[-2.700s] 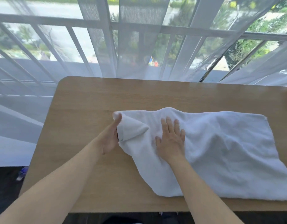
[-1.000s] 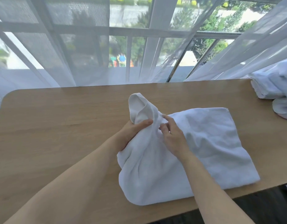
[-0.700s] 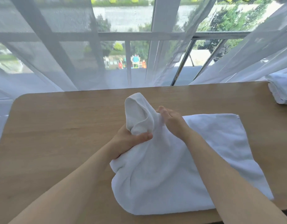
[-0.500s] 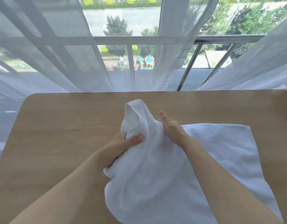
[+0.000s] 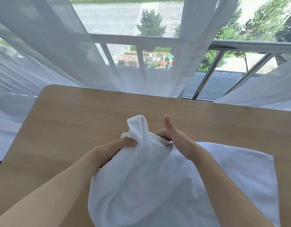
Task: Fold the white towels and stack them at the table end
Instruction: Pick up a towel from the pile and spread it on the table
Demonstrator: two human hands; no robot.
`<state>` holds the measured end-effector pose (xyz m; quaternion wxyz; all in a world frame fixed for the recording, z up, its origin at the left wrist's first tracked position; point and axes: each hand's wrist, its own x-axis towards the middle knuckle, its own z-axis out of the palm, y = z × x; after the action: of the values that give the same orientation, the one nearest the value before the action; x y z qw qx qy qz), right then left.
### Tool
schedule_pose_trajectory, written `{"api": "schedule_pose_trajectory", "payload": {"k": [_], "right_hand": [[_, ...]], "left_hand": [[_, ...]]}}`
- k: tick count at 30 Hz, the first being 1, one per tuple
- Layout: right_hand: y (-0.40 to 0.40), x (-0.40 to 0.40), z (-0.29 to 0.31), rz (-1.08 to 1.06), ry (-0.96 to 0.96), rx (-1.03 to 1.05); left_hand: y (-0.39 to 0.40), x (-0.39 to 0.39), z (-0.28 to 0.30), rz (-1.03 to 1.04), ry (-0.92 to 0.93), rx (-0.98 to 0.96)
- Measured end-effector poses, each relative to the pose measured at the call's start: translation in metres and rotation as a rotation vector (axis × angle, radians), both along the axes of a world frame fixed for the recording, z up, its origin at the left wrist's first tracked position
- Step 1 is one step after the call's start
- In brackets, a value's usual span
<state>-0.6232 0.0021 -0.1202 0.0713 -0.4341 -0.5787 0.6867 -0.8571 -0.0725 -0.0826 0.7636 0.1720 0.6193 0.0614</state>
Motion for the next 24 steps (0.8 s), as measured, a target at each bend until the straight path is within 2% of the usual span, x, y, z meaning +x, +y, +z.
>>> {"api": "schedule_pose_trajectory", "payload": {"k": [3, 8, 12, 16, 20, 22, 24], "right_hand": [[-0.005, 0.0, -0.005, -0.045, -0.017, 0.012], [-0.015, -0.012, -0.004, -0.076, -0.087, 0.172], [-0.026, -0.014, -0.008, -0.127, -0.043, 0.235], [-0.037, -0.019, -0.018, -0.181, -0.094, 0.356], [-0.037, -0.025, -0.024, -0.251, -0.105, 0.363], [-0.034, -0.029, -0.026, -0.26, -0.104, 0.352], [-0.03, -0.035, -0.026, -0.249, -0.12, 0.367]], "left_hand": [[0.0, 0.001, -0.001, -0.008, 0.008, -0.026], [0.001, 0.004, 0.001, 0.034, -0.003, 0.038], [0.006, 0.011, 0.003, 0.016, 0.031, 0.251], [0.013, 0.013, 0.003, -0.229, 0.203, 0.442], [0.016, 0.012, -0.002, -0.456, 0.448, 0.515], [0.016, 0.008, -0.003, -0.474, 0.469, 0.619], [0.015, 0.002, -0.001, -0.458, 0.36, 0.725]]}}
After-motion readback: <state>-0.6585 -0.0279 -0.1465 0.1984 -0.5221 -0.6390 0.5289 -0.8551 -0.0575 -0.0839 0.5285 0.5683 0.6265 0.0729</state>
